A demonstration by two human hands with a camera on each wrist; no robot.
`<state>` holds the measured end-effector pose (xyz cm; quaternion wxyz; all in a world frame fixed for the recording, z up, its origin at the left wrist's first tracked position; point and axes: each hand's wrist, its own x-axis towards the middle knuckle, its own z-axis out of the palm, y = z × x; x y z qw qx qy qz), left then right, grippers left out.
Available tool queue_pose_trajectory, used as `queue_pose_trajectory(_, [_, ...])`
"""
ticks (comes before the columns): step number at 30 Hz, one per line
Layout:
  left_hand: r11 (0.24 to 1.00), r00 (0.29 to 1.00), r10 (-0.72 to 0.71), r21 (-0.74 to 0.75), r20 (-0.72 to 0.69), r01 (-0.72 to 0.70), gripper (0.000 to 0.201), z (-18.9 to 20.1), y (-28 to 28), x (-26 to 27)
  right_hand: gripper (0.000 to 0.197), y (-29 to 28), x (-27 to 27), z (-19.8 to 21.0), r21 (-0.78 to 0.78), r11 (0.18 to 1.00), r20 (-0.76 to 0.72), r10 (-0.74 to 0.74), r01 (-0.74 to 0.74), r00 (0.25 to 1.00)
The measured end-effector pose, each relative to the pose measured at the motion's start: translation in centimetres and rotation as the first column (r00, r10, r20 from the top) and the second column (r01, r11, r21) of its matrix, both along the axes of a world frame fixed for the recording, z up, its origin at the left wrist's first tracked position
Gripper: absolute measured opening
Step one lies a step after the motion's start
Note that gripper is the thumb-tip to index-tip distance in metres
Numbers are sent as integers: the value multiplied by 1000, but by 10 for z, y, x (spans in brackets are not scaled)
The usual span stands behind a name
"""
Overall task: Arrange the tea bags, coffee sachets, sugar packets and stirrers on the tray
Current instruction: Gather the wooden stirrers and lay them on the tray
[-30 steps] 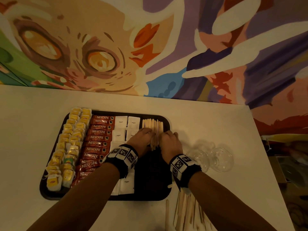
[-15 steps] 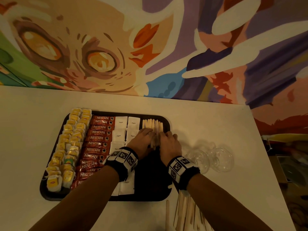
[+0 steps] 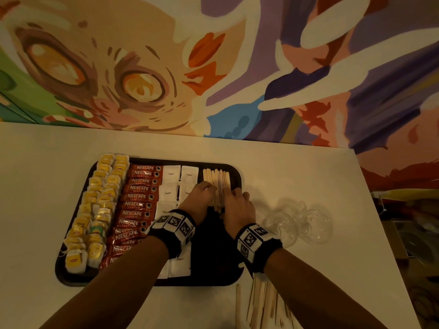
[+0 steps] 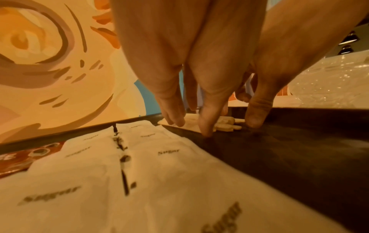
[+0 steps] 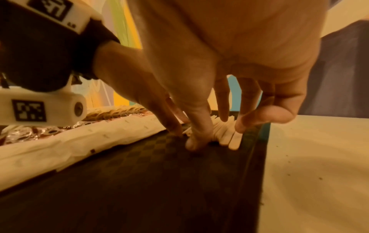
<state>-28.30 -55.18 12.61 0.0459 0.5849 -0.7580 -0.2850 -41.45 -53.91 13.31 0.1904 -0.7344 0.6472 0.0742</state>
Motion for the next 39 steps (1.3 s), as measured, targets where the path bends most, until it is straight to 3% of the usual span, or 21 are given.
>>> queue_pose_trajectory(8, [1000,999,-26,1,34,26,39,-1,-6,1,45,-6,5,-14,34,998,189,-59,53,980])
queue_pose_trajectory(13, [998,993,-65,28,102,63,39,1,-6,1,45,-9,4,-22,38,998,250,-65,57,966])
queue_pose_trajectory(19, [993,981,-114,-8,156,116,43,0,-1,-2,47,-1,-1,-23,-116,989,130,106,-91,986])
queue_pose_trajectory(23, [980,960,-184,-38,209,196,45,2,4,-3,46,-3,1,-28,-80,977,53,204,-199,978])
queue_pose_trajectory(36, [993,992,-120,-16,31,120,38,-11,1,-2,36,-2,6,-23,-99,980,78,180,-172,981])
queue_pose_trajectory(39, [994,995,-95,-54,-15,94,46,-6,5,-3,43,2,0,-8,-97,989,222,129,-109,967])
